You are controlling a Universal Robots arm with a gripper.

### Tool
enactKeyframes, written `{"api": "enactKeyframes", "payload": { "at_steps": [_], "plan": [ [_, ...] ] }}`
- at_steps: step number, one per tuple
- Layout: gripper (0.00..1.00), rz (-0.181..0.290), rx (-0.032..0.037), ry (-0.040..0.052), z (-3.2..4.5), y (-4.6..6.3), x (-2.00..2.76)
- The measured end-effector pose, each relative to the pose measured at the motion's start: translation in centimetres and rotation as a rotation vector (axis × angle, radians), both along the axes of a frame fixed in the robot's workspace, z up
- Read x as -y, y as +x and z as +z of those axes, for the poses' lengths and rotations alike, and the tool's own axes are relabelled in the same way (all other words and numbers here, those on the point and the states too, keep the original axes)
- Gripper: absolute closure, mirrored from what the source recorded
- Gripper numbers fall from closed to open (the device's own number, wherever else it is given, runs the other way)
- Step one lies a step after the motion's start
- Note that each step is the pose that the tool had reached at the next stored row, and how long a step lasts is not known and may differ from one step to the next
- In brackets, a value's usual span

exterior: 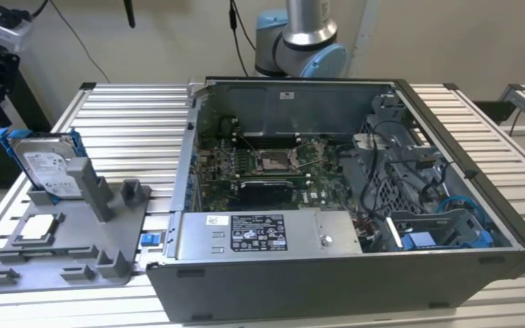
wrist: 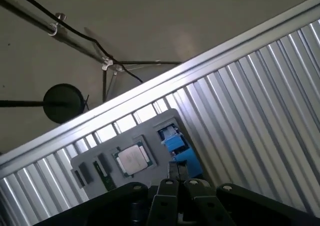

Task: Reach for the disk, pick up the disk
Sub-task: 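Pick up the disk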

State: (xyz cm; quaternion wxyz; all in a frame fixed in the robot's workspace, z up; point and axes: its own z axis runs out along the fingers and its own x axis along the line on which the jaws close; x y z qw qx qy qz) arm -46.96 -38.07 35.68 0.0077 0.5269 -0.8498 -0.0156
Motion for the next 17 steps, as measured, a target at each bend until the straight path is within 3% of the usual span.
{"api": "enactKeyframes", "payload": {
  "at_steps": [4,12,17],
  "plan": [
    [1.00,0.064,0.0079,0.0010,-0.04,0.01,0.00],
    [1.00,0.207,0.0163,0.0015,-0.14,0.00,0.00],
    [1.00,0.267,0.0228,0.0016,-0.24,0.01,0.00]
  ]
}}
